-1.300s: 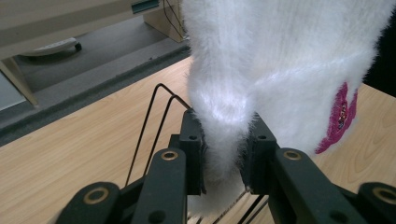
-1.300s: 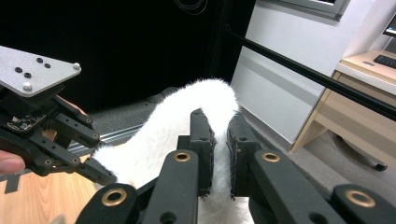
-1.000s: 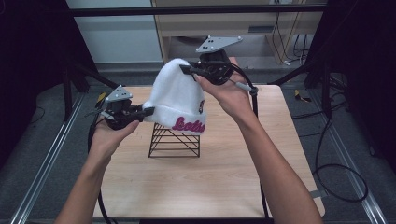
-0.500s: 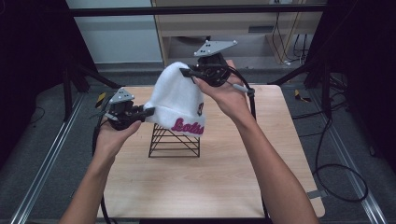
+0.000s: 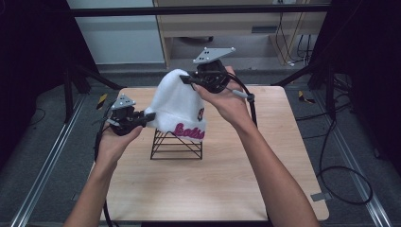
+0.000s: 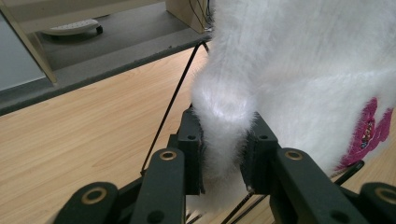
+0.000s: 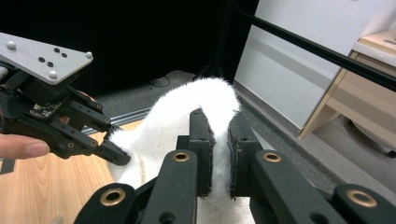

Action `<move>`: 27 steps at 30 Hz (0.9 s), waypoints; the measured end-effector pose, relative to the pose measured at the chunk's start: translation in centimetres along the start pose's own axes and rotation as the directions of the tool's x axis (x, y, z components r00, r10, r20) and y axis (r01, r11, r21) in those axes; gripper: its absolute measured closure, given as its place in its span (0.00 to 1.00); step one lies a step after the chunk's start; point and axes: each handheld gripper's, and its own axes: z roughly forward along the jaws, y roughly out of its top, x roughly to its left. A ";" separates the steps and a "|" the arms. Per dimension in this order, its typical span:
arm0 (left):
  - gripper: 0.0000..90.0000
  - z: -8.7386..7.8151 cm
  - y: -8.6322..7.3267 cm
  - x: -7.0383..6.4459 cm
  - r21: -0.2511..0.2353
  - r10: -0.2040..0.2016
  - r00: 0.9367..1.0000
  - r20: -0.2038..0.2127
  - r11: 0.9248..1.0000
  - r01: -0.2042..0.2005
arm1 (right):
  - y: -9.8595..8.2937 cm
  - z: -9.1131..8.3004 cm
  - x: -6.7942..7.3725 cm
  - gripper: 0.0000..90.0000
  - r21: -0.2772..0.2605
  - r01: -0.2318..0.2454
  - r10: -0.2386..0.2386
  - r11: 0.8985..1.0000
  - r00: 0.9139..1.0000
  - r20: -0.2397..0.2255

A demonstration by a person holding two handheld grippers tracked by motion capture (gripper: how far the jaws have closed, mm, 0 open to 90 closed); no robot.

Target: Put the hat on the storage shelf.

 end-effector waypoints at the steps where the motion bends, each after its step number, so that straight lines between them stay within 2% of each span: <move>1: 0.80 0.0 0.0 0.0 0.000 0.000 1.000 0.000 1.000 0.000 | 0.0 0.0 0.0 0.92 0.000 0.000 0.000 1.000 1.000 0.000; 6: 0.80 -0.2 -0.8 0.2 -0.009 -0.013 1.000 0.007 1.000 0.013 | -0.1 0.2 0.4 0.92 0.006 0.010 -0.010 1.000 1.000 -0.010; 13: 0.80 -0.6 -1.2 0.1 -0.013 -0.008 1.000 0.009 1.000 0.008 | -0.1 0.3 0.8 0.92 0.011 0.017 -0.017 1.000 1.000 -0.014; 17: 0.80 -0.3 -1.4 0.3 -0.011 -0.012 1.000 0.007 1.000 0.012 | -0.1 0.4 0.9 0.92 0.015 0.019 -0.019 1.000 1.000 -0.015; 19: 0.80 -0.2 -1.6 0.4 -0.006 -0.013 1.000 0.005 1.000 0.013 | -0.1 0.4 1.1 0.92 0.019 0.023 -0.023 1.000 0.999 -0.025; 20: 0.80 -0.2 -1.8 0.5 -0.008 -0.016 1.000 0.005 1.000 0.016 | -0.2 0.5 1.3 0.92 0.019 0.029 -0.028 0.999 0.999 -0.045; 27: 0.79 0.0 -2.9 0.8 -0.004 -0.030 1.000 0.006 1.000 0.030 | -0.7 0.8 1.8 0.92 0.045 0.041 -0.039 0.998 0.998 -0.046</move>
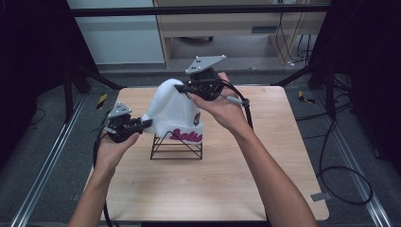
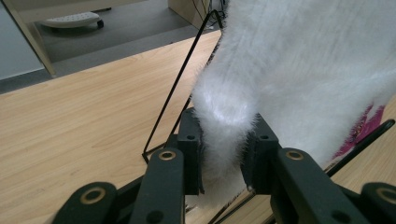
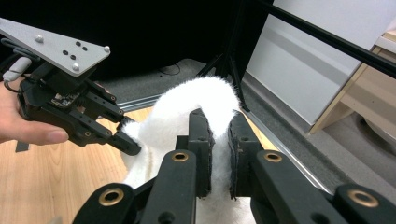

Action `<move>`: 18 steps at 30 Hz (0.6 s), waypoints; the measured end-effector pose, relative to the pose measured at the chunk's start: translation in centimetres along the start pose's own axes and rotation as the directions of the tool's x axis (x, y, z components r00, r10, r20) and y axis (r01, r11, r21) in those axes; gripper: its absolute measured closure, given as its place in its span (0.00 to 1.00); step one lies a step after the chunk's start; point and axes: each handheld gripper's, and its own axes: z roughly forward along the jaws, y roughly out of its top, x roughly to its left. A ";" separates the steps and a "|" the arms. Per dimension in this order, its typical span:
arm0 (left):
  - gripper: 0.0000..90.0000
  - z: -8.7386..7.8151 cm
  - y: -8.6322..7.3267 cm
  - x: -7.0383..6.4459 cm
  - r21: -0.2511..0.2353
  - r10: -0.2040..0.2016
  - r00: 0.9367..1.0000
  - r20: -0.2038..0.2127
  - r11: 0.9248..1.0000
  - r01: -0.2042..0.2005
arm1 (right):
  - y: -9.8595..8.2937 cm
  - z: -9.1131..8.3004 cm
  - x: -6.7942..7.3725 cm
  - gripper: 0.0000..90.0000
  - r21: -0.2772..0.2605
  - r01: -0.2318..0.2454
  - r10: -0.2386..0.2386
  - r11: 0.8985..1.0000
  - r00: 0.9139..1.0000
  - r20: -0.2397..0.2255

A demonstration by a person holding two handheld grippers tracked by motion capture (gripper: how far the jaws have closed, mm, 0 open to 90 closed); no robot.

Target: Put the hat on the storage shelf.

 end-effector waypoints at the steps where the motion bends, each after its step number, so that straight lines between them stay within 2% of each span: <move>1: 0.79 0.0 -0.1 0.0 0.001 0.001 1.000 0.001 1.000 -0.001 | -0.1 0.1 0.1 0.92 0.002 0.002 -0.002 1.000 1.000 -0.002; 18: 0.78 -0.6 -1.5 -0.3 -0.014 0.012 1.000 0.004 1.000 -0.012 | -0.7 -0.3 1.1 0.92 0.017 0.002 -0.002 1.000 1.000 -0.012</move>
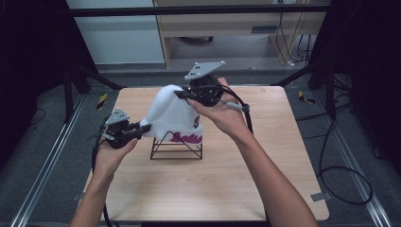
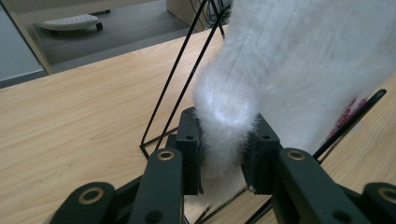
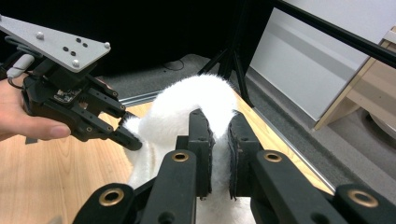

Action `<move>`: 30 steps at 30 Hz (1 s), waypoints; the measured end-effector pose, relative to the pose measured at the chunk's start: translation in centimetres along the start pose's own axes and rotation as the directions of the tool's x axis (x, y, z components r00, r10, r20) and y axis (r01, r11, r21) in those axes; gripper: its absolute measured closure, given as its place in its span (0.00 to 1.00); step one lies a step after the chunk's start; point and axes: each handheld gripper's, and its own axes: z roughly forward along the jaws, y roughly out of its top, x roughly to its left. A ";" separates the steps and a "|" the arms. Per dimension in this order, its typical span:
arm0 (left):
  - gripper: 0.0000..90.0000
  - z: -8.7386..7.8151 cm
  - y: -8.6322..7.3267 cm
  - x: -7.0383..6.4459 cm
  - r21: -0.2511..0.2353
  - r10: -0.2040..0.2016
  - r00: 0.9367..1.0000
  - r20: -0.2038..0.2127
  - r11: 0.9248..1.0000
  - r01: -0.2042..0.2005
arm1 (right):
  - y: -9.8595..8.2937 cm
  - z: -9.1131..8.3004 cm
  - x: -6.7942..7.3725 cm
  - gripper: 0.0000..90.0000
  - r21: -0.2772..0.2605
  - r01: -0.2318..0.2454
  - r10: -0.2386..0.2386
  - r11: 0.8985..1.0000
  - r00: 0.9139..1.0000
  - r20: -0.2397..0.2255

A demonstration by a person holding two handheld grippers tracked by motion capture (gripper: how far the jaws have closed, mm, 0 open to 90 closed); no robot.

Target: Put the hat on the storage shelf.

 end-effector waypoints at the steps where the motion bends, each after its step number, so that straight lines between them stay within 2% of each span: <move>1: 0.78 0.0 -0.1 0.0 -0.001 0.001 1.000 0.001 1.000 -0.001 | 0.0 0.0 0.1 0.92 0.001 -0.003 0.003 1.000 1.000 -0.003; 11: 0.78 -0.2 -1.7 -0.5 -0.006 0.003 1.000 0.021 1.000 -0.003 | -0.7 0.1 0.9 0.92 0.020 0.006 -0.005 1.000 1.000 -0.013; 24: 0.78 0.3 -3.1 0.1 0.017 -0.019 1.000 0.023 1.000 0.019 | -1.3 1.2 1.6 0.92 0.053 0.006 -0.004 0.999 0.999 -0.033; 30: 0.77 0.5 -3.9 0.4 0.038 -0.018 0.999 0.050 0.999 0.016 | -1.7 1.7 2.0 0.92 0.068 0.003 0.000 0.998 0.999 -0.038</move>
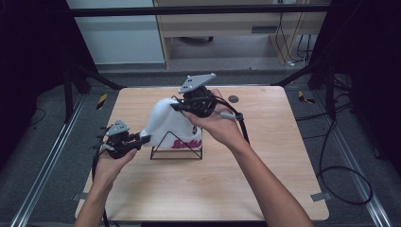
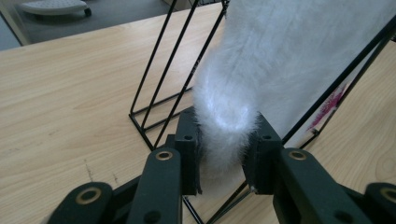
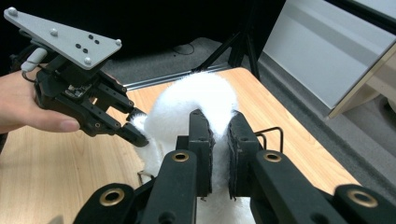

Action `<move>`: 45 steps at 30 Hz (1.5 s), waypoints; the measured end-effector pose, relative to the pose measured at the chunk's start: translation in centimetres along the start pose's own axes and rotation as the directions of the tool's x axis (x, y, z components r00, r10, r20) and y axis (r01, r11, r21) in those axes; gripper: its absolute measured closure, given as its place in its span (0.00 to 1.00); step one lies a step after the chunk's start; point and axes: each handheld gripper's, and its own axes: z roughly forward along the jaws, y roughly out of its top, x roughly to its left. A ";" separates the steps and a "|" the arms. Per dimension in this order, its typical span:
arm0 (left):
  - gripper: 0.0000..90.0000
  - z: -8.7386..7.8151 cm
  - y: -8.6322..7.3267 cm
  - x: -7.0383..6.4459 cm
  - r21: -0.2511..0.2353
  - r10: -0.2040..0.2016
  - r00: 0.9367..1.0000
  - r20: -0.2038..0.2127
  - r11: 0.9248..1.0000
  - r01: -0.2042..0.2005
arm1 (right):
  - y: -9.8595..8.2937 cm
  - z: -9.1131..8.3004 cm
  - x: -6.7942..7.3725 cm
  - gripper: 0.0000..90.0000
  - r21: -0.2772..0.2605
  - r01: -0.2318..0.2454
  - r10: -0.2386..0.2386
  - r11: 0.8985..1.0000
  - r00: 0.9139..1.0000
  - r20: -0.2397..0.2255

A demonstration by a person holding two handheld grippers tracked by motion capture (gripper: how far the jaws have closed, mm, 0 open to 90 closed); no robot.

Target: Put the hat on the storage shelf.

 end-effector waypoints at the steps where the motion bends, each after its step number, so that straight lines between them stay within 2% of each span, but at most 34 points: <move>1: 0.77 0.1 -0.2 0.0 0.004 -0.001 1.000 0.002 1.000 0.001 | -0.1 0.1 0.1 0.92 0.005 0.004 -0.004 1.000 1.000 -0.004; 8: 0.74 0.4 -1.4 0.5 0.027 -0.013 1.000 0.010 1.000 0.013 | -0.7 1.0 0.6 0.92 0.035 0.002 -0.001 0.999 1.000 -0.015; 13: 0.67 0.4 -2.3 0.9 0.024 -0.042 0.999 -0.002 0.999 0.042 | -0.8 2.1 1.2 0.93 0.062 0.008 -0.006 0.998 1.000 -0.021; 18: 0.67 -0.1 -2.9 1.3 0.010 -0.059 0.998 -0.007 0.998 0.059 | -0.9 3.1 1.6 0.93 0.085 0.020 -0.018 0.996 1.000 -0.024; 25: 0.63 -1.5 -2.8 1.9 -0.013 -0.064 0.997 -0.045 0.998 0.064 | -1.1 4.2 1.6 0.92 0.108 0.008 -0.006 0.994 1.000 -0.020; 31: 0.55 -2.1 -2.9 2.3 0.010 -0.057 0.993 -0.100 0.998 0.058 | -1.5 4.4 1.4 0.91 0.130 -0.006 0.007 0.991 1.000 -0.012; 35: 0.44 -2.2 -2.9 2.4 0.032 -0.050 0.988 -0.145 0.998 0.055 | -1.8 4.4 1.2 0.90 0.143 -0.013 0.015 0.990 1.000 -0.009; 36: 0.36 -2.1 -3.0 2.5 0.052 -0.050 0.984 -0.173 0.997 0.060 | -1.9 4.4 1.2 0.89 0.144 -0.012 0.014 0.989 1.000 -0.014; 37: 0.31 -2.1 -3.0 2.5 0.052 -0.050 0.984 -0.173 0.997 0.060 | -1.9 4.4 1.2 0.89 0.144 -0.012 0.014 0.989 1.000 -0.014; 38: 0.31 -2.0 -3.0 2.5 0.065 -0.051 0.979 -0.195 0.996 0.064 | -2.0 4.3 1.2 0.88 0.146 -0.014 0.017 0.989 1.000 -0.014; 40: 0.22 -1.7 -3.2 2.4 0.085 -0.047 0.974 -0.223 0.994 0.067 | -2.0 4.1 1.1 0.87 0.144 -0.018 0.020 0.989 1.000 -0.013; 43: 0.12 -1.3 -3.8 2.4 0.132 -0.017 0.970 -0.243 0.990 0.050 | -2.0 3.7 1.0 0.81 0.145 -0.027 0.028 0.989 1.000 -0.008; 45: 0.11 -1.1 -4.3 2.6 0.158 -0.003 0.962 -0.272 0.986 0.047 | -2.0 3.6 1.0 0.79 0.145 -0.033 0.034 0.989 0.999 -0.006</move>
